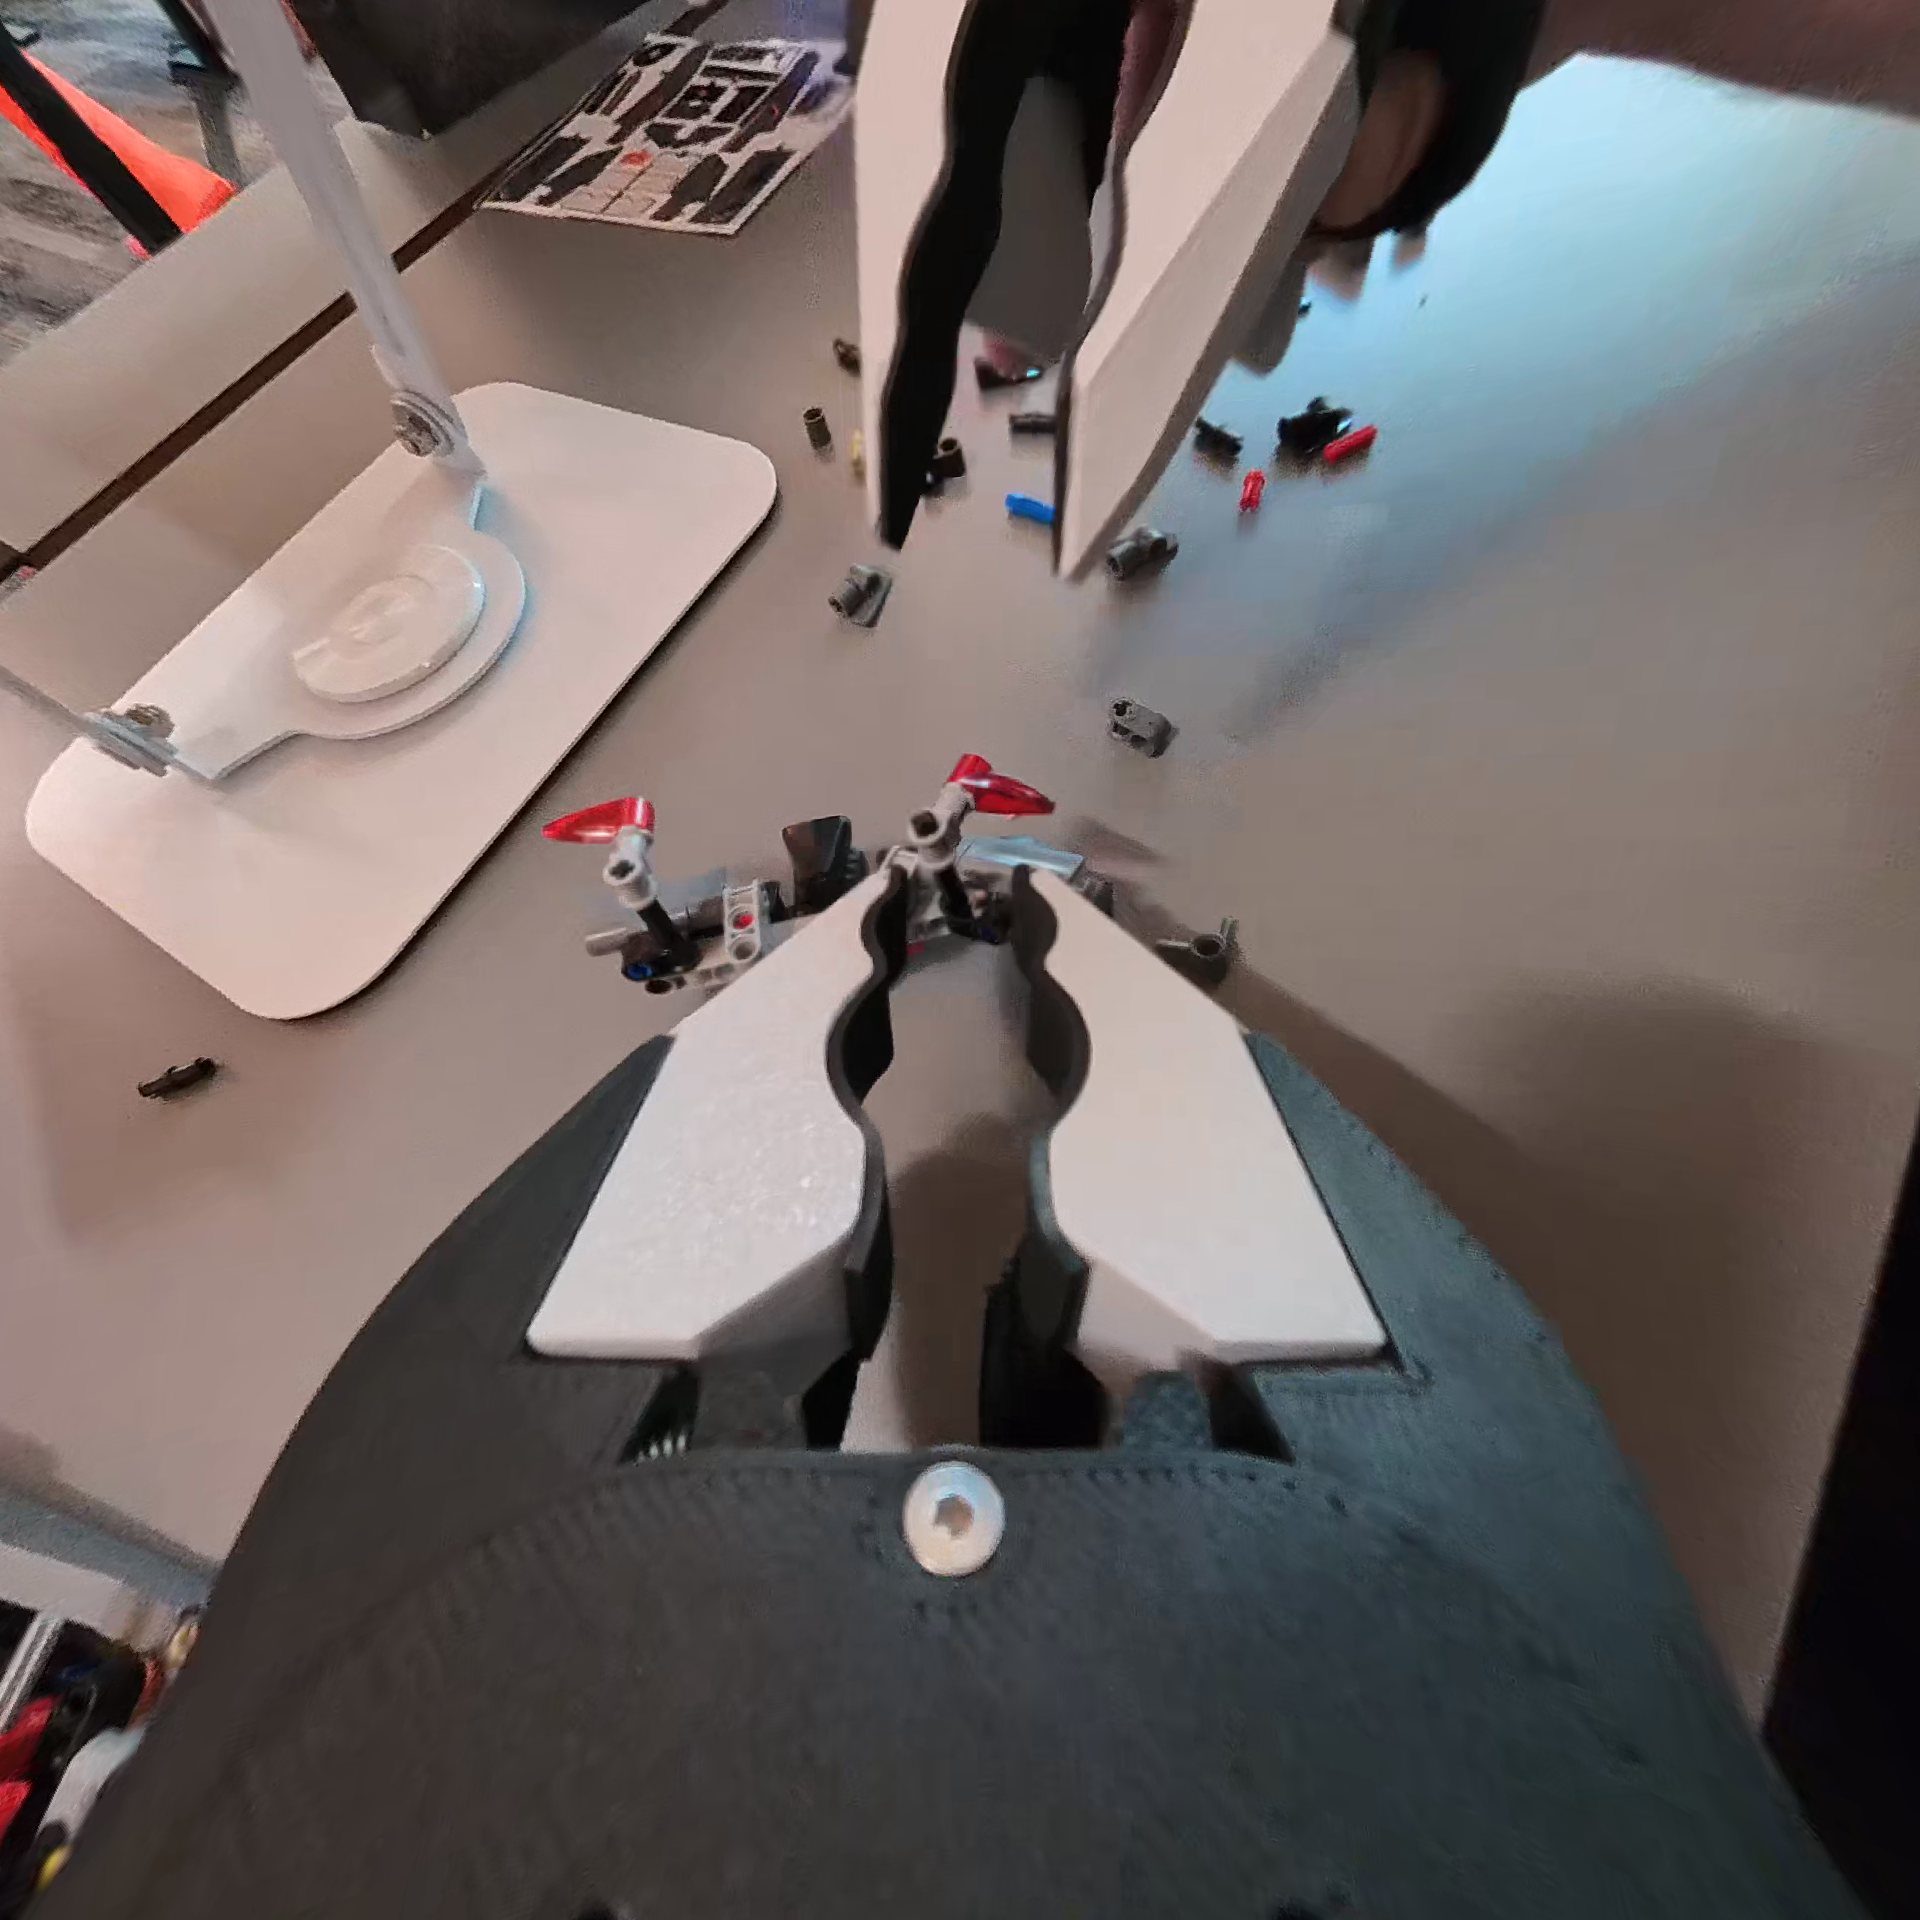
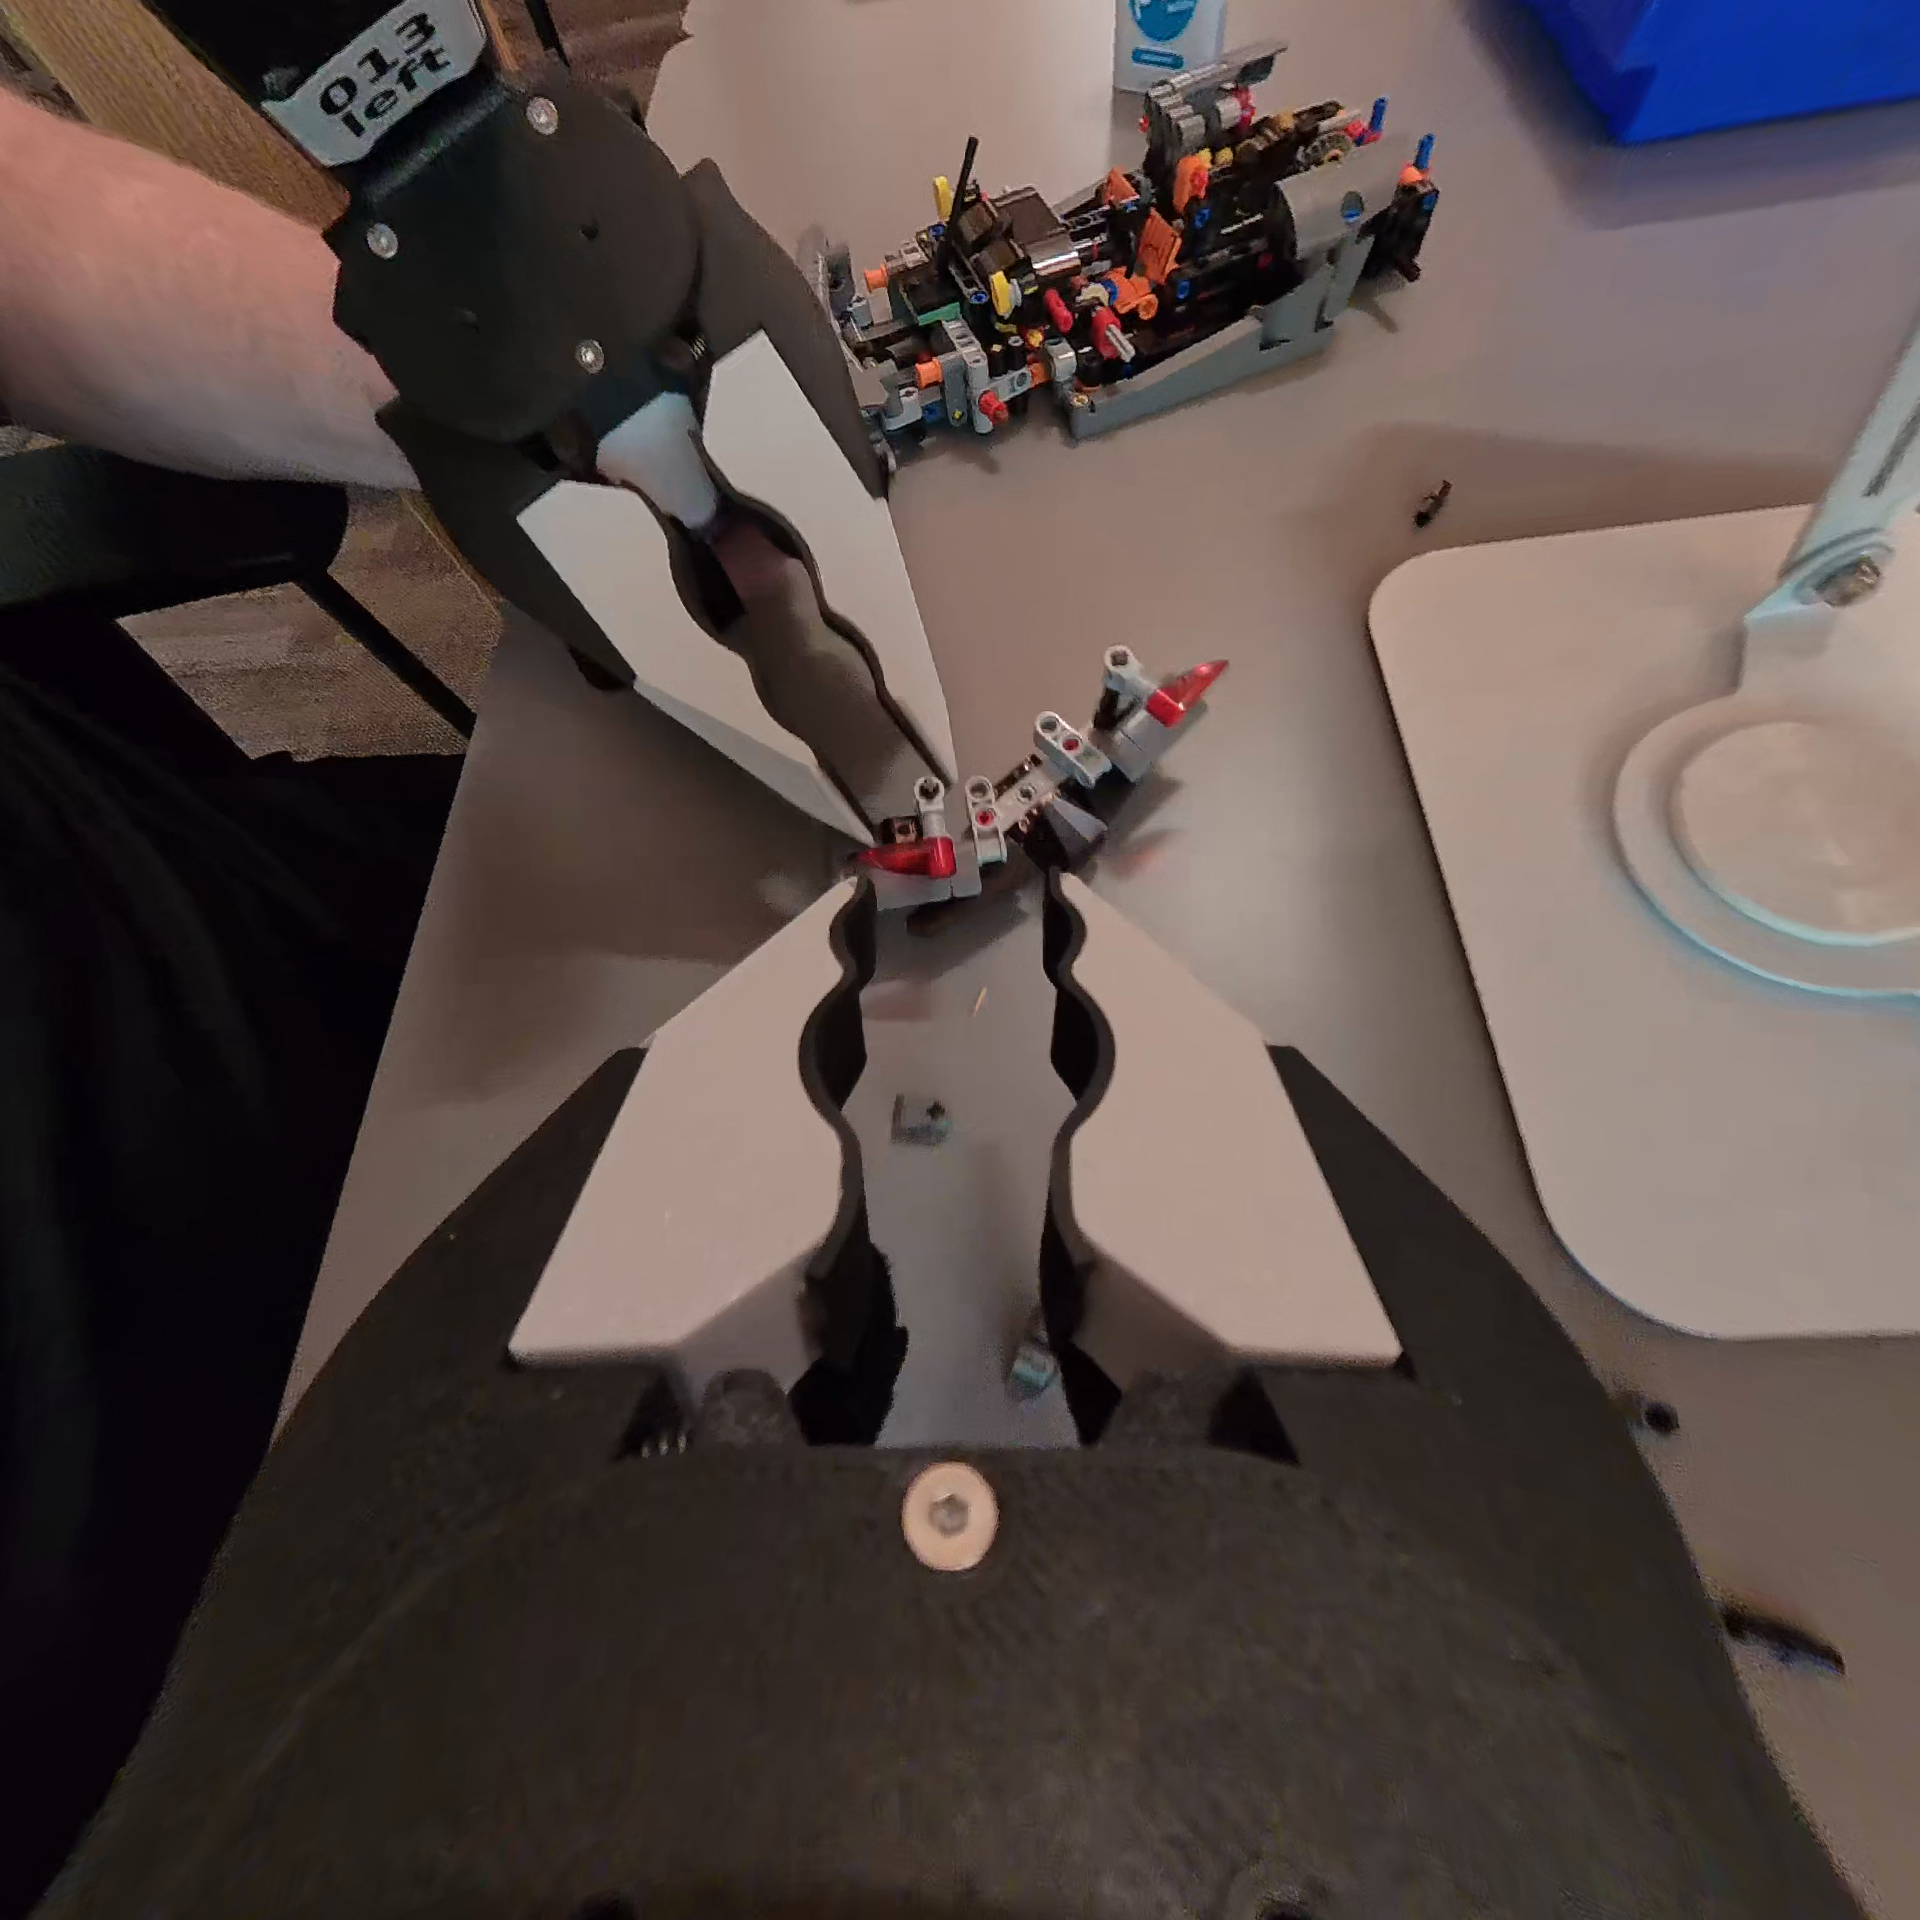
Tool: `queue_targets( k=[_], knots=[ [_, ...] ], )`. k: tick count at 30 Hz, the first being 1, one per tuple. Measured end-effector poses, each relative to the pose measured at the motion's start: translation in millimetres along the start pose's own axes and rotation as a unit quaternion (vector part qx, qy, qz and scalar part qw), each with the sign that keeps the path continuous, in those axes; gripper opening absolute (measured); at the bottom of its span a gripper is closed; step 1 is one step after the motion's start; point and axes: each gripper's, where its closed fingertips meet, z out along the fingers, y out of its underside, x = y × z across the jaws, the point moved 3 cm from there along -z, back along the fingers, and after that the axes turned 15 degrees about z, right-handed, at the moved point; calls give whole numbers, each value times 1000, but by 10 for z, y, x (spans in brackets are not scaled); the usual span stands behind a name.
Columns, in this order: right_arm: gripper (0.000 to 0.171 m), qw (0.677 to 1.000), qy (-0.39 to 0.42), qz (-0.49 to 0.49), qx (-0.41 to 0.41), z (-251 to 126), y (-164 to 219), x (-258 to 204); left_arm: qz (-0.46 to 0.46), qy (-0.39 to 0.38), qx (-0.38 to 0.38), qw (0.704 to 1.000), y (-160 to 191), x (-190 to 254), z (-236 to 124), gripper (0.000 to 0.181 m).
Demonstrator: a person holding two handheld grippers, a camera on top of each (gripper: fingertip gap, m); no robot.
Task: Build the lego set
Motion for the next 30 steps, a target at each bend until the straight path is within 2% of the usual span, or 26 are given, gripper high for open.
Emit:
queue_targets(
  k=[4,13,19,22,27,30],
  knots=[
    [32,1000,25,4,6,-212,58,-35,5,-18,-3,1000,-3,-30,-150,19],
    [43,996,93,-11,4,-432,250,-305,-11,-48,-23,999,20,49,-423,24],
    [46,992,126,0,14,-610,402,-384,-25,-52,-43,997,85,127,-373,29],
    [54,991,137,-4,-4,-519,480,-382,-35,-61,-52,996,87,109,-347,34],
    [65,994,100,-11,-31,-155,426,-335,-48,-61,-76,994,161,46,-243,43],
    [66,993,103,-29,-47,20,368,-142,-56,-53,-97,992,242,4,-172,46]
  ],
)
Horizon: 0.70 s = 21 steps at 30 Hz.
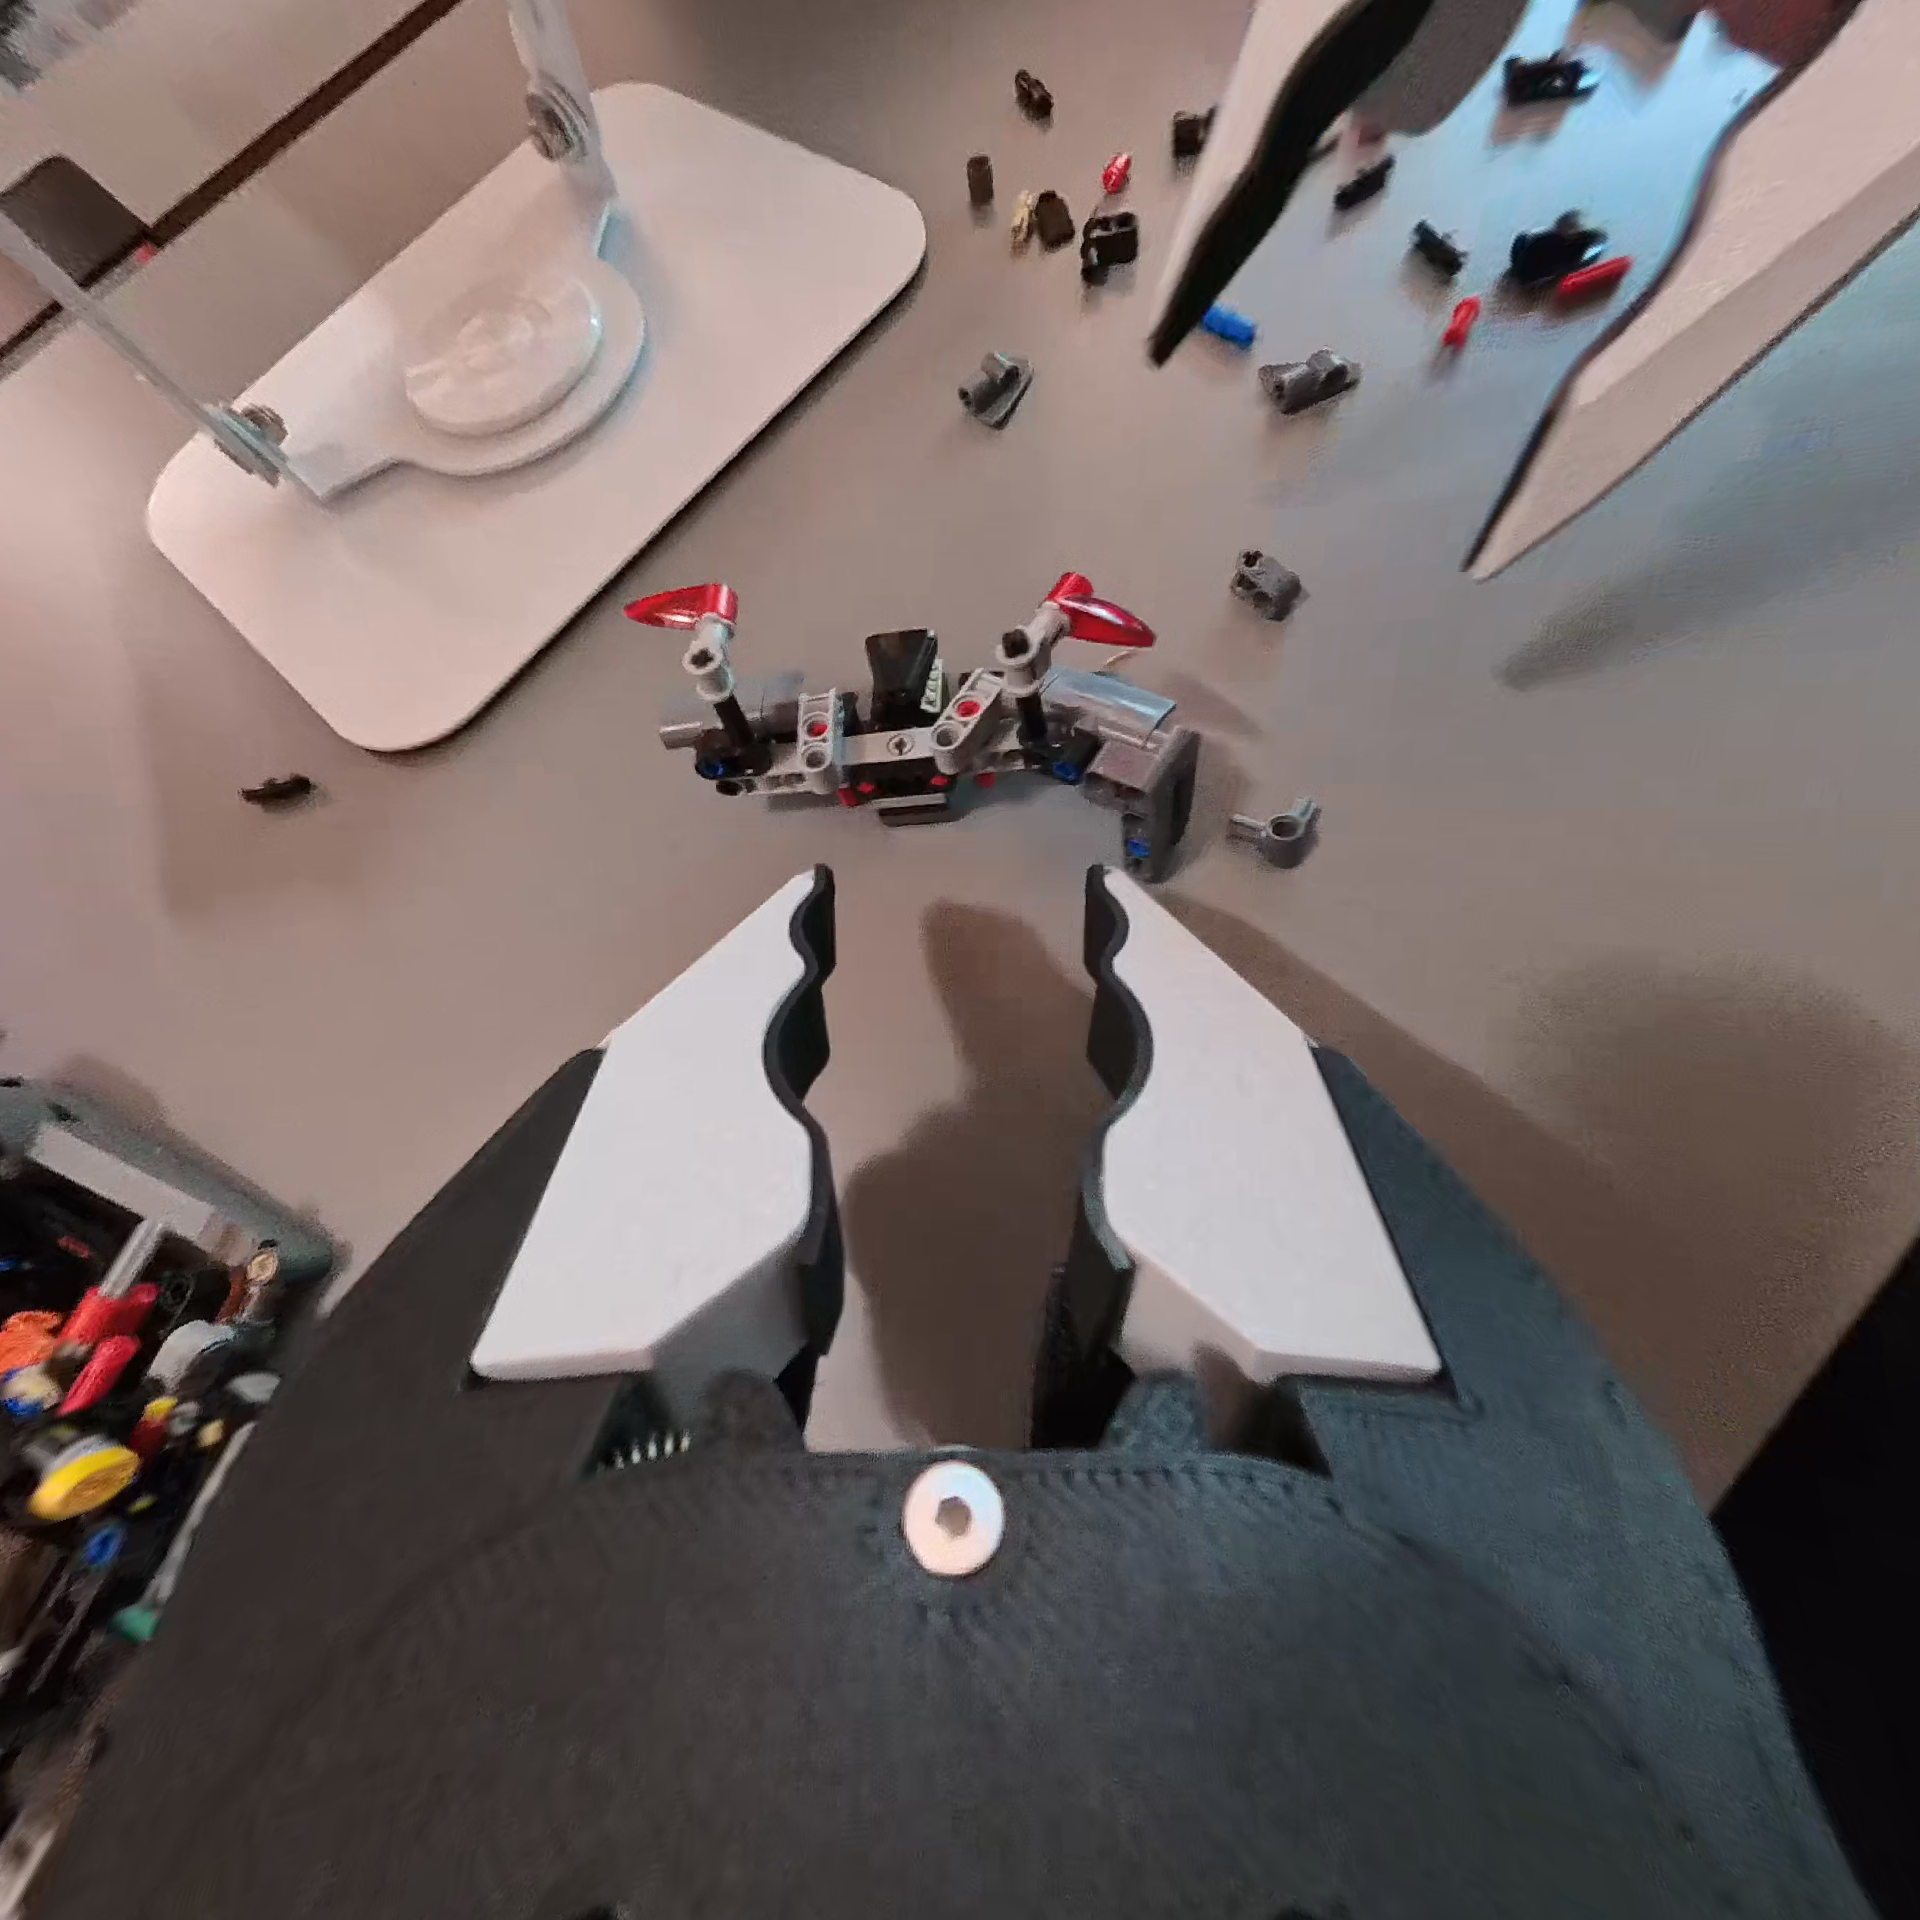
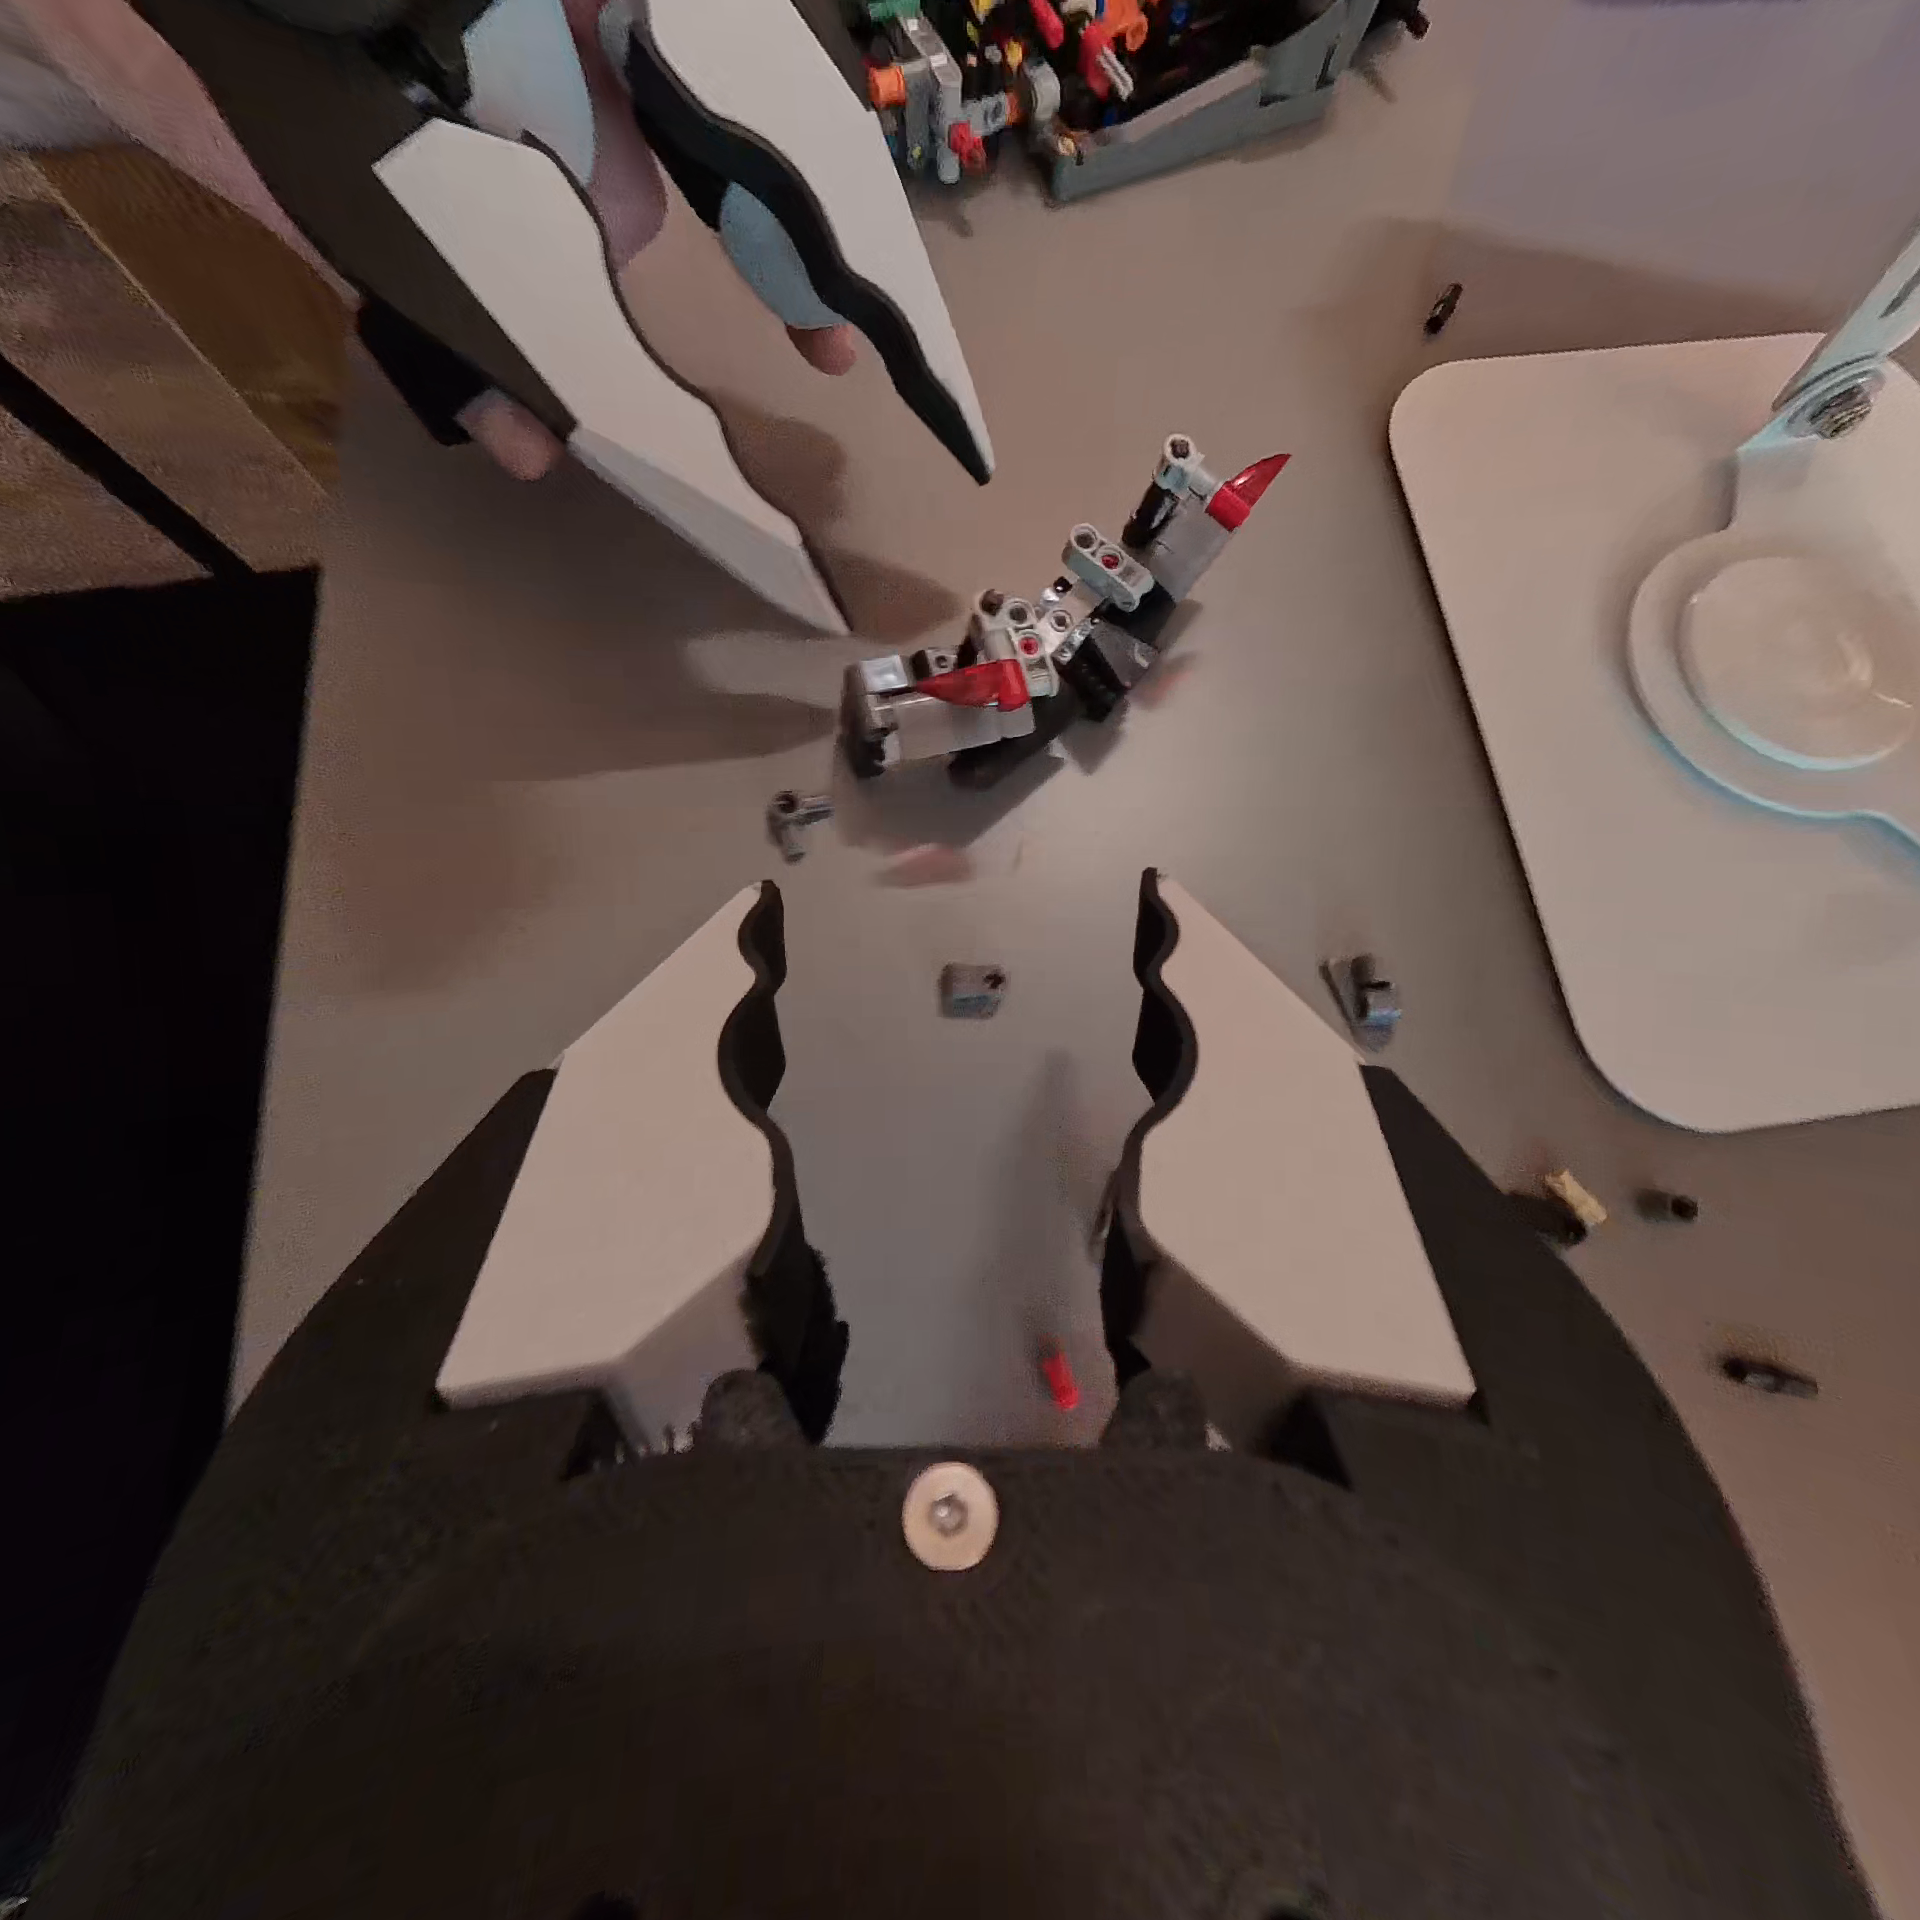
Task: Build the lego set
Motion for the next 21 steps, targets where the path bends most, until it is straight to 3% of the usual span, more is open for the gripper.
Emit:
queue_targets(
  k=[9,21],
  knots=[
    [66,997,-48,-21,-53,396,3,6,-13,42,-9,999,-60,95,105,59],
    [64,997,-64,-23,-47,601,29,-214,-17,84,-26,996,-78,67,298,66]
  ],
)
